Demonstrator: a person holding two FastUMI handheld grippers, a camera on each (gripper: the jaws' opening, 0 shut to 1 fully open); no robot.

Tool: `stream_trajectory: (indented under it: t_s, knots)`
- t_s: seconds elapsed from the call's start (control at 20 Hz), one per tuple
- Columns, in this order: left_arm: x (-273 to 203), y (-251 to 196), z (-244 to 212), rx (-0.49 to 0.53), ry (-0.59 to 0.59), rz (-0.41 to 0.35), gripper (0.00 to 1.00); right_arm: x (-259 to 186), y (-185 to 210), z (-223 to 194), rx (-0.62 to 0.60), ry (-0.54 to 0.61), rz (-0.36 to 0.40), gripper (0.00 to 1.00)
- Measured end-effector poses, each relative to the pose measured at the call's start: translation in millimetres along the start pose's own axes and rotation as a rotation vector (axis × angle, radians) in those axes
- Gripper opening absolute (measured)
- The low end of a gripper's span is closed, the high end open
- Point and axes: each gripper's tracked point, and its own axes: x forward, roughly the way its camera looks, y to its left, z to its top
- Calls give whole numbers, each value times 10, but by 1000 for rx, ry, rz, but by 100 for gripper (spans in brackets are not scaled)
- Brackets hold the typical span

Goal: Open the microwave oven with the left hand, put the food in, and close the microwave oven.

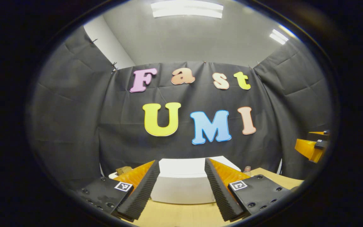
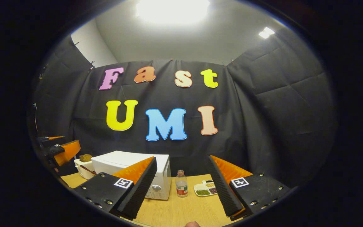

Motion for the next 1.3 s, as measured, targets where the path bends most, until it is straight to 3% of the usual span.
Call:
stream_trajectory:
  t_s: [0.85,1.3]
  knots:
    - [125,-170,-116,-1,35,-26,96,67,-106,-18,10,16,3,97]
    - [109,-158,143,16,-31,6,96,229,65,41,-6,5,87,98]
